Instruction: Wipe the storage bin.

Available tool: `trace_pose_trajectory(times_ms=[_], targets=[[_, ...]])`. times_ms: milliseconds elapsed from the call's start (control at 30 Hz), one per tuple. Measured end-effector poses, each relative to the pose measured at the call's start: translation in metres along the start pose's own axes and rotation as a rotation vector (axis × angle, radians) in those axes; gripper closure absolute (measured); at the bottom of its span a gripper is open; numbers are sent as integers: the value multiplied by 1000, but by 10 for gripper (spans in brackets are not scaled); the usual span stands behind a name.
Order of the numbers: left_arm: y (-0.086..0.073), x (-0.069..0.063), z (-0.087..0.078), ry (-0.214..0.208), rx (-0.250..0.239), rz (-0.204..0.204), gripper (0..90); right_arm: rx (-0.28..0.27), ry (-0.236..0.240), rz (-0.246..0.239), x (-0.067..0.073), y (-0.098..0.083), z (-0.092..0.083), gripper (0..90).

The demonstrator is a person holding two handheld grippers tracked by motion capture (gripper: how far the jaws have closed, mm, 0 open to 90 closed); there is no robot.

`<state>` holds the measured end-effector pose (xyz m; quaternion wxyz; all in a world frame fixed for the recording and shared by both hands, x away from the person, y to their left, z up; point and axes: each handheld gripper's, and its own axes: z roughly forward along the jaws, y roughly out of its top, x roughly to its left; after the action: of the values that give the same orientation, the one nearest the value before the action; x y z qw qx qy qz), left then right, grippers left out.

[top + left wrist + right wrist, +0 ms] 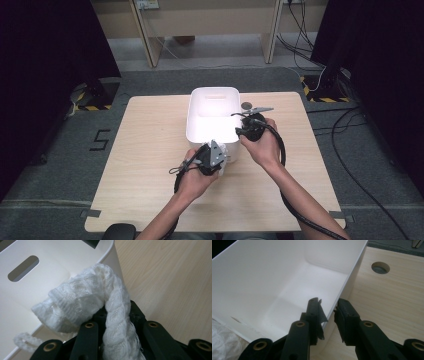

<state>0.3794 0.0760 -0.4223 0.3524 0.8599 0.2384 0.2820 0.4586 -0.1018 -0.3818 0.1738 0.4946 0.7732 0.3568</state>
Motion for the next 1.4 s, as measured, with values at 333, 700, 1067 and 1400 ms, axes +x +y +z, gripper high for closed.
trace_pose_trajectory(times_ms=[333,700,1067,1400], targets=[[-3,-2,8,-12,24,4,742,-2,1,2,0,0,0,728],[-6,-5,15,-13,35,1,742,-3,2,0,0,0,0,728],[-8,-7,18,-20,44,-5,745,-2,3,0,1,0,0,728],[-12,-9,25,-41,71,-12,747,-1,3,-1,0,0,0,727]])
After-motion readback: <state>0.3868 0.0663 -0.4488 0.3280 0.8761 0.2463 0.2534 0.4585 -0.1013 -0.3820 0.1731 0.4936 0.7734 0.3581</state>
